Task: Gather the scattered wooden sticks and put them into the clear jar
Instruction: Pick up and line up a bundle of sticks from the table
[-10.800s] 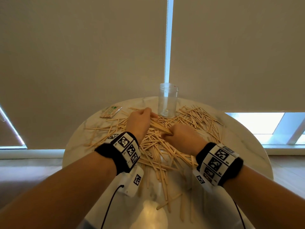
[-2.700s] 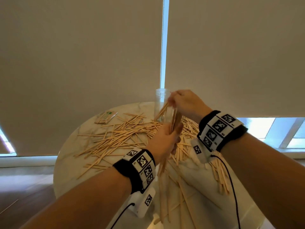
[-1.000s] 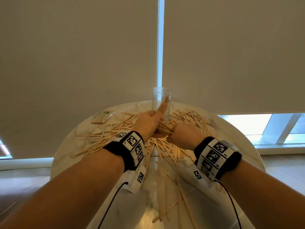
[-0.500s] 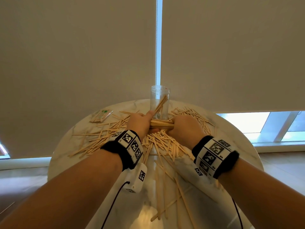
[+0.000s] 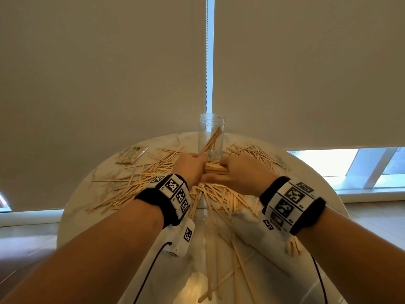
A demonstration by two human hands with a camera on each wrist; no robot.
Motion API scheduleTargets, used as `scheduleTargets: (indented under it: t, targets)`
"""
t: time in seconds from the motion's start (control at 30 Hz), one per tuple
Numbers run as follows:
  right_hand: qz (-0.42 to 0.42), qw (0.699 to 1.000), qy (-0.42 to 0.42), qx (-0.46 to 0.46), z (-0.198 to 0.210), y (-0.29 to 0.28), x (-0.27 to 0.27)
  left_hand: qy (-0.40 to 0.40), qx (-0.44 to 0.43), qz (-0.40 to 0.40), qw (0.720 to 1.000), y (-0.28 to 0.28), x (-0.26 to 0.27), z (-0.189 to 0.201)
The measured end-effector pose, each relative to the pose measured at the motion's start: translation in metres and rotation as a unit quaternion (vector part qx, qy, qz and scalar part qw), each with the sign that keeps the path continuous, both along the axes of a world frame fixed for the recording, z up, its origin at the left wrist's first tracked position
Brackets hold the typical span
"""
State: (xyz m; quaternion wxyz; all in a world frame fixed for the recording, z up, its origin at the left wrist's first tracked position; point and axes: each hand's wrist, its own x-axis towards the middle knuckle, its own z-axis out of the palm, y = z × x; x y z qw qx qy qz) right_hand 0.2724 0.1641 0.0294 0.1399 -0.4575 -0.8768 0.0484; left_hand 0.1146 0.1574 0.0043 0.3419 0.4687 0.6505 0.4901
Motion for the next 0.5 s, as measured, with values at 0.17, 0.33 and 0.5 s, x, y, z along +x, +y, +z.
scheduleTargets:
  t: [0.17,0.33,0.5]
  targets:
    - [-0.017,0.999,0.027,0.010,0.010,0.022,0.004,-0.001,-0.041,-0.034,0.999,0.017,-0.003,0.024]
    - [-0.092,0.995,0.011,0.047,0.061,0.073,0.004,0.052,0.030,0.031,0.998,0.069,-0.025,0.053]
    - [-0.165,0.976,-0.092,0.112,0.116,0.150,-0.020,0.197,-0.022,-0.010,0.980,0.137,-0.036,0.063]
